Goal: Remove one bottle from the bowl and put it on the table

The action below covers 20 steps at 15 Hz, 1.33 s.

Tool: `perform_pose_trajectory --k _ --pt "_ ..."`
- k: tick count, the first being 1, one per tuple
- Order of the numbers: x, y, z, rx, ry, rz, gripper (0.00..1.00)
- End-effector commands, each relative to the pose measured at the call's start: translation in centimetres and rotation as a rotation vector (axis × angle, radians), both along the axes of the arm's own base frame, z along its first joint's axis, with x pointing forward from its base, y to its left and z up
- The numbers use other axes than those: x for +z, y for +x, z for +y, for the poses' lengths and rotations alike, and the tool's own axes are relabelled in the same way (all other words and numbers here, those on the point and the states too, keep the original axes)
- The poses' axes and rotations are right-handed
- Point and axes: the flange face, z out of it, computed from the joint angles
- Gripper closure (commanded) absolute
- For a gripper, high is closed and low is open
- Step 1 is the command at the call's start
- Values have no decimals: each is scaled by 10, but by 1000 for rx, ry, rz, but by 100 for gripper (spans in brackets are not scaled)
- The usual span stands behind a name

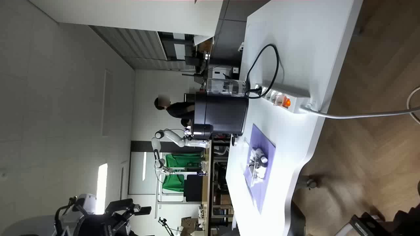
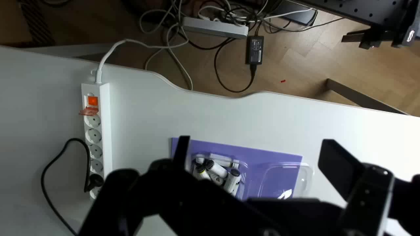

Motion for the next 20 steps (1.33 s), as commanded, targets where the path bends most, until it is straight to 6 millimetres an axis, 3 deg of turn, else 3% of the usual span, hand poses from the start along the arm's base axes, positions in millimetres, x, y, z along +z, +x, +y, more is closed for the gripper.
perform_pose_trajectory --k 1,12,15,20 --pt "1 0 0 0 0 0 0" --pt "1 0 0 0 0 -1 0" --pt "-1 20 -7 27 -16 -21 0" --pt "-15 74 -28 117 -56 -100 0"
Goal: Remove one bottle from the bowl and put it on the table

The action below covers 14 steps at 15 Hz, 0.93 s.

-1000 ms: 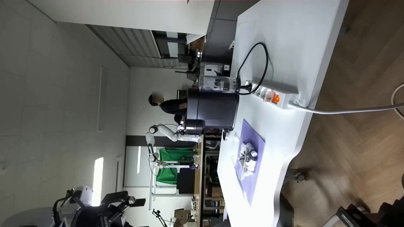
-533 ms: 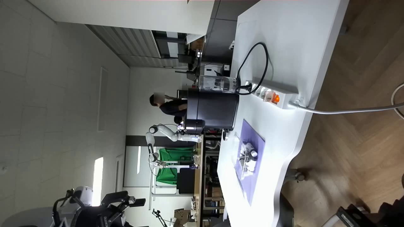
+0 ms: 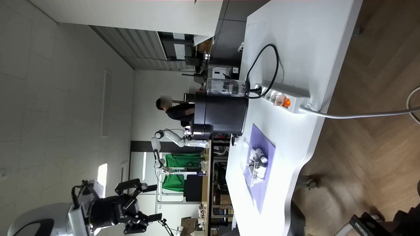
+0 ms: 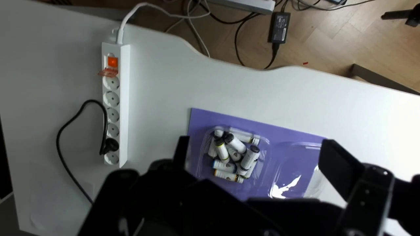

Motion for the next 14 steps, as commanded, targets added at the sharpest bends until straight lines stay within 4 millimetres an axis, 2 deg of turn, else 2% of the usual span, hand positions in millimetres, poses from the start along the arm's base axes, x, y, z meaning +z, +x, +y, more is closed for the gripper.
perform_pose_trajectory --k 1,6,8,11,14 --pt "-9 49 -17 61 -15 -27 0" --pt "-37 125 -38 102 -6 -110 0" --pt "-55 160 -44 64 17 -119 0" --pt "-90 204 -43 -30 88 -108 0" --pt "-136 228 -35 -125 171 -43 0"
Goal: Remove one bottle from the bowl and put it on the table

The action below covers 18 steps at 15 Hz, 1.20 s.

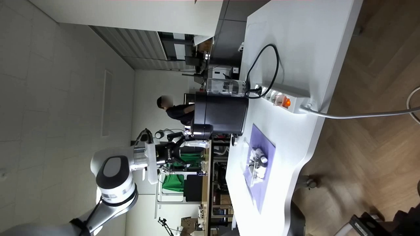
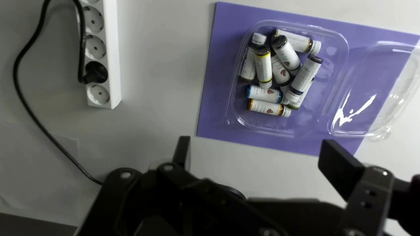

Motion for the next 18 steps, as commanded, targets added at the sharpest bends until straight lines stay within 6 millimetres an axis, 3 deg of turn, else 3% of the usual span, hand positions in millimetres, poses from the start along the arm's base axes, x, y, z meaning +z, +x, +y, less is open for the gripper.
perform_pose_trajectory --k 1,4,5,8,16,18 --pt "-46 36 8 -131 90 75 0" --pt "-83 41 6 -265 99 162 0" --pt "-78 30 11 -177 82 120 0" --pt "-95 35 7 -225 87 156 0" --pt "-90 38 6 -232 89 157 0" --pt "-109 40 19 -230 81 161 0"
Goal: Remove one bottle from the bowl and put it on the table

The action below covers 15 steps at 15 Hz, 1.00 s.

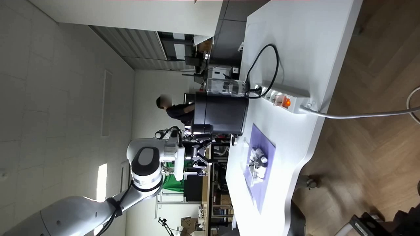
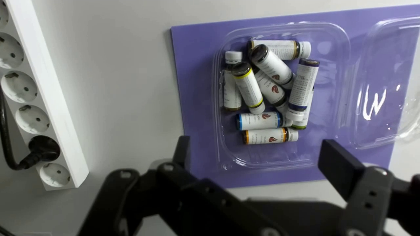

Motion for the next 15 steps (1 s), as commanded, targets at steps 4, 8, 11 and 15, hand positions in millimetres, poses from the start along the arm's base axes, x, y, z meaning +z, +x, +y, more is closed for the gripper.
perform_pose_trajectory --k 4,8,11,15 --pt "-48 3 39 33 -25 -14 0" --pt "-77 3 61 67 -49 -31 0" --pt "-93 3 70 86 -62 -50 0" --pt "-114 1 76 94 -67 -51 0"
